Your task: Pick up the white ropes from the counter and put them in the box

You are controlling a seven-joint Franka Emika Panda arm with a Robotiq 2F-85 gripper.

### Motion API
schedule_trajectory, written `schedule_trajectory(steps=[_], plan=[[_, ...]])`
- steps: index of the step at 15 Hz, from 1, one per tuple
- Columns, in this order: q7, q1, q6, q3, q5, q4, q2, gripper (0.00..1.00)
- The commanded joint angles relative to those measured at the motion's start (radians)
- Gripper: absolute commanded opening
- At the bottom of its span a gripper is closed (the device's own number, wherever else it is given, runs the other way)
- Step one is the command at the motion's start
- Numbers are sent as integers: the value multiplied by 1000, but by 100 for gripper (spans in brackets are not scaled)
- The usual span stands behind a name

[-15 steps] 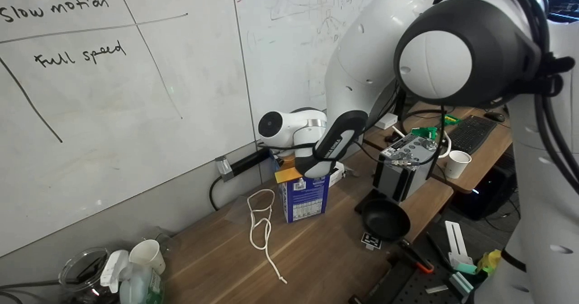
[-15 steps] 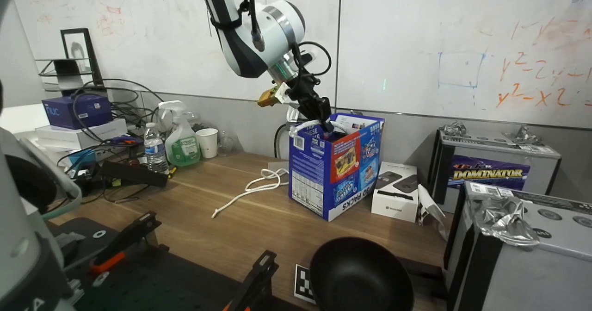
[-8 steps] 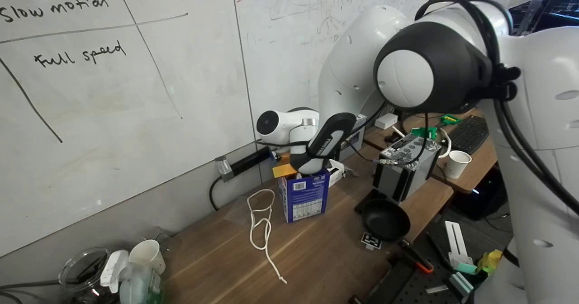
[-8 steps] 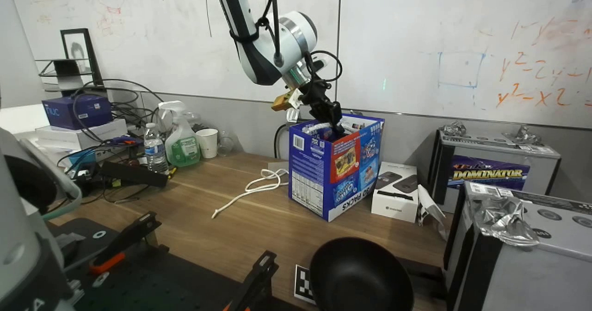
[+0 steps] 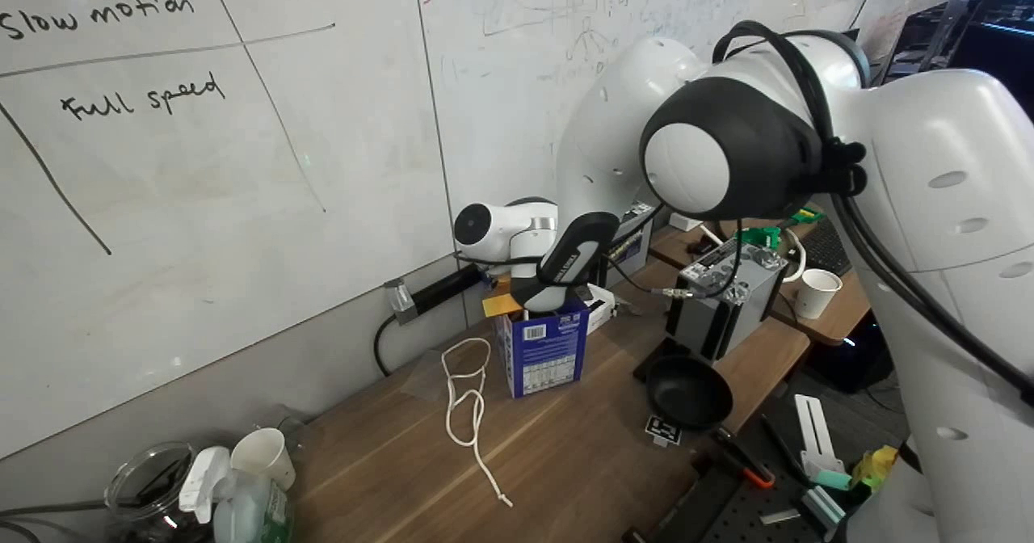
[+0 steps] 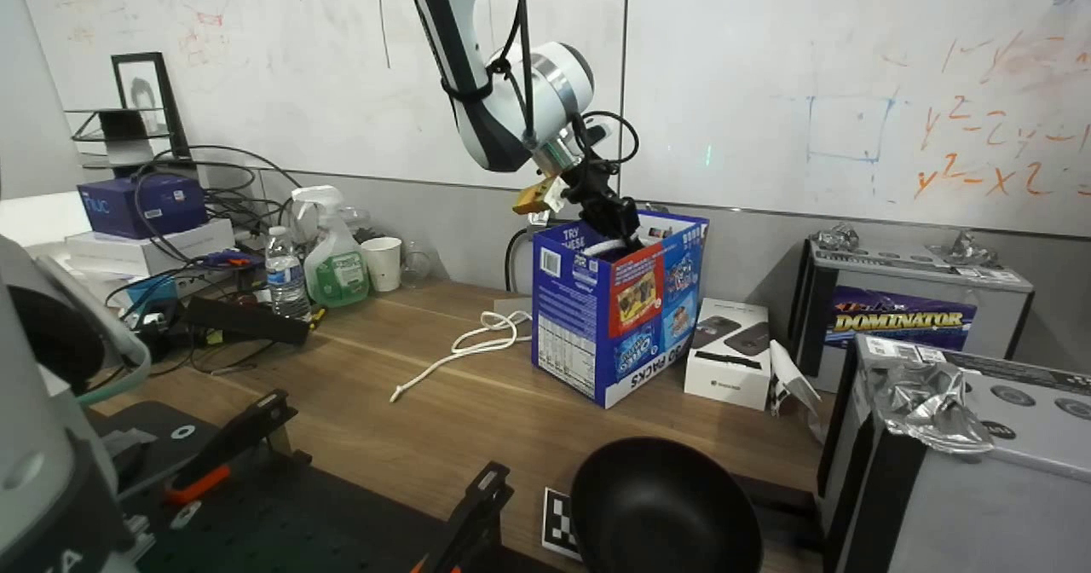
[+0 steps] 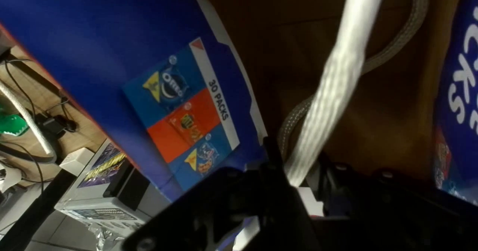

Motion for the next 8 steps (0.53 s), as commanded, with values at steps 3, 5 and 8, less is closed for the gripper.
schedule_trajectory(steps=[3,5,8], plan=[[-41,-11,-40,23,27,32,-9,70],[-37,-4,-49,20,21,28,-29,86],[-31,6,-62,20,10,17,-76,100]])
